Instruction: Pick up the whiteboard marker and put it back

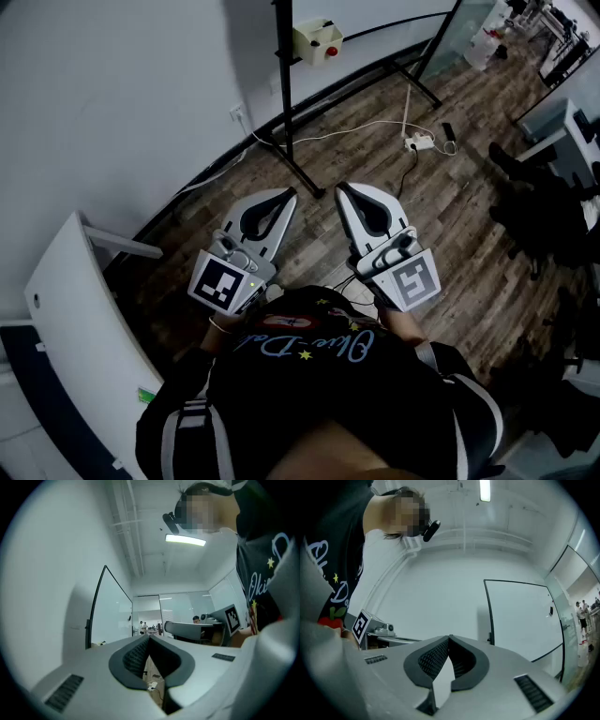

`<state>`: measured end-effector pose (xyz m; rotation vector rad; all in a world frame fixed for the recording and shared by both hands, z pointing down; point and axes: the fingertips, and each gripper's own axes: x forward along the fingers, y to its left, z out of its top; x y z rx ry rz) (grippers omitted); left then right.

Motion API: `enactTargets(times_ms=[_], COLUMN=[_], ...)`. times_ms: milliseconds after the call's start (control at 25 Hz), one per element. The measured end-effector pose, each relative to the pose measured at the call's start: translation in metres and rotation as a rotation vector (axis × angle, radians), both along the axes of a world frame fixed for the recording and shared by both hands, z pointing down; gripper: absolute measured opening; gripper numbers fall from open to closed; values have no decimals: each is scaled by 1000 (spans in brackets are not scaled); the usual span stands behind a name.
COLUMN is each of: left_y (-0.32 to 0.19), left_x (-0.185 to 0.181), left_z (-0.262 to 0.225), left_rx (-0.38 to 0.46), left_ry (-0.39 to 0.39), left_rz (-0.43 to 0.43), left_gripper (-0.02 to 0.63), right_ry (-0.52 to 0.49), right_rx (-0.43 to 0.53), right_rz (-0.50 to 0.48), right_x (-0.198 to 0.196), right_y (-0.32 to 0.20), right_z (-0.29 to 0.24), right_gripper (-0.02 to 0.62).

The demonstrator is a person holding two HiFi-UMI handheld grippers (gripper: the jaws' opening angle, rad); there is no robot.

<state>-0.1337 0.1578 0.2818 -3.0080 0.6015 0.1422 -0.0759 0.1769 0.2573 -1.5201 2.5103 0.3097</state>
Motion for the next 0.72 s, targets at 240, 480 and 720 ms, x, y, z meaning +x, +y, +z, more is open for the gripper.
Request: enactTargets(times_ms=[240,480,720], left_y=[5,13,21], left_x=[10,25,50], left_z=[1,-3,4], left_rx=[-2,8,-7], left_ry=[-16,-11,-52], left_rz=[2,5,4], left_gripper=[-2,-2,-2], right_ry=[-20,-39,-47], right_rx=[9,30,16], right_rz=[5,10,17], right_x=[12,27,51], right_y=[5,15,27], right_z=[0,0,6], right_gripper=[31,31,31])
